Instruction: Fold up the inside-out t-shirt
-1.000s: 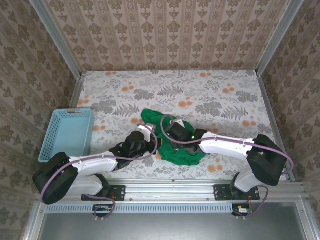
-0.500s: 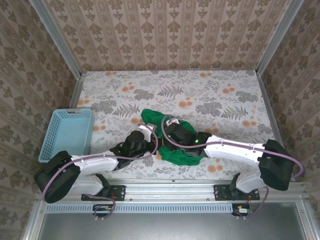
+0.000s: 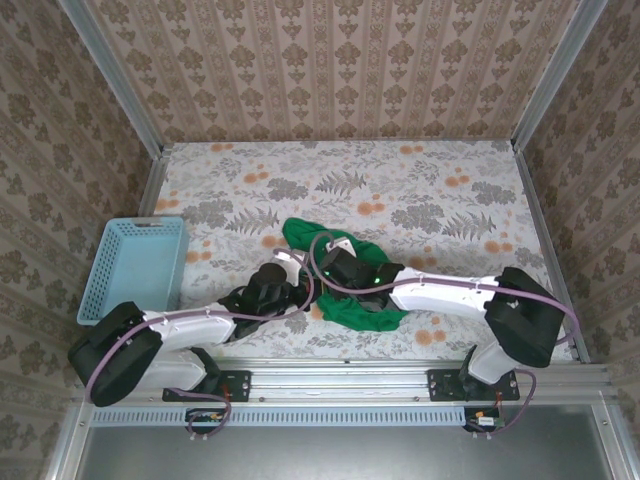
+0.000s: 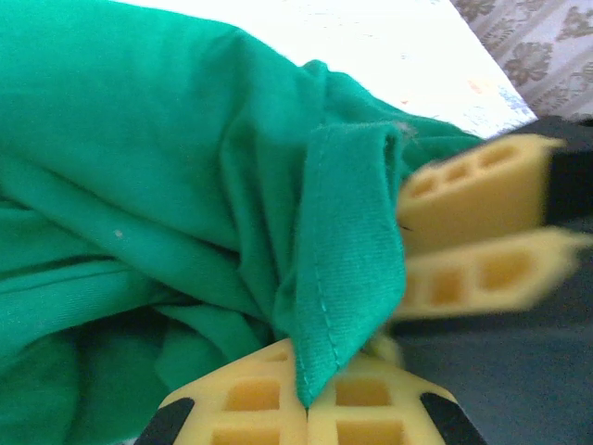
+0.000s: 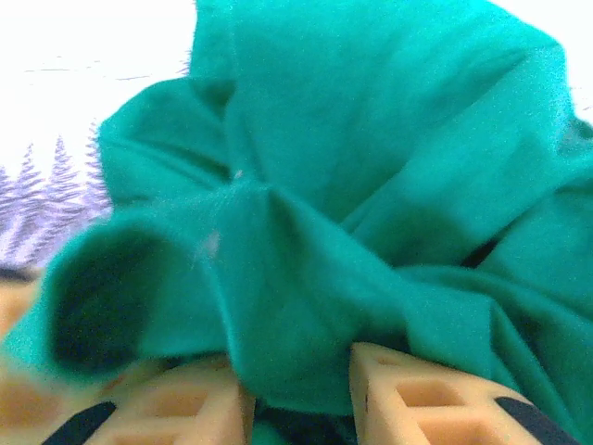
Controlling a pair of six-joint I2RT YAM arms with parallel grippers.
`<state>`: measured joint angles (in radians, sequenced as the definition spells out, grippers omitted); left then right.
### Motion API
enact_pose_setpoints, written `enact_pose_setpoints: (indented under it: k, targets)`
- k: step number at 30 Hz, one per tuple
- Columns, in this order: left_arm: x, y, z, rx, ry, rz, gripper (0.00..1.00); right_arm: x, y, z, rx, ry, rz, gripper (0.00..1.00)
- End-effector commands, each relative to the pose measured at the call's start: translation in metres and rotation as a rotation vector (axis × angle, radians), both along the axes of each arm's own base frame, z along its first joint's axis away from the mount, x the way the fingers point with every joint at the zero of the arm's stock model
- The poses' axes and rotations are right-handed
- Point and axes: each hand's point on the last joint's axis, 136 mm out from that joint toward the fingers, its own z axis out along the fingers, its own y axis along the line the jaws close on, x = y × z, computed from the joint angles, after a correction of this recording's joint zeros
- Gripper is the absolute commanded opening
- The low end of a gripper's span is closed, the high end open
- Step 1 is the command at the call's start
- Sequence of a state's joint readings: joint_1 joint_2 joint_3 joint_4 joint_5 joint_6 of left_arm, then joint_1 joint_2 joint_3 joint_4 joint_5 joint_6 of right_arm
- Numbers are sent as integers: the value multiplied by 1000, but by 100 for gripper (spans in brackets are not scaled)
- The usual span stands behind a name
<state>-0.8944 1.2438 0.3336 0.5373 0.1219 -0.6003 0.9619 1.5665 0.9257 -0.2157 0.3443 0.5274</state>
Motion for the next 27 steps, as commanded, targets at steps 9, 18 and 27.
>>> enact_pose_setpoints:
  k: [9,18,27]
  targets:
    - [9,7,6,11,-5,65,0,4,-28,28,-9,-87,-89,14]
    - [26,4,13,54,-17,75,0,-30,-24,59,188,-5,-17,4]
    - [46,-9,18,88,-34,16,1,-28,-16,100,333,-15,4,2]
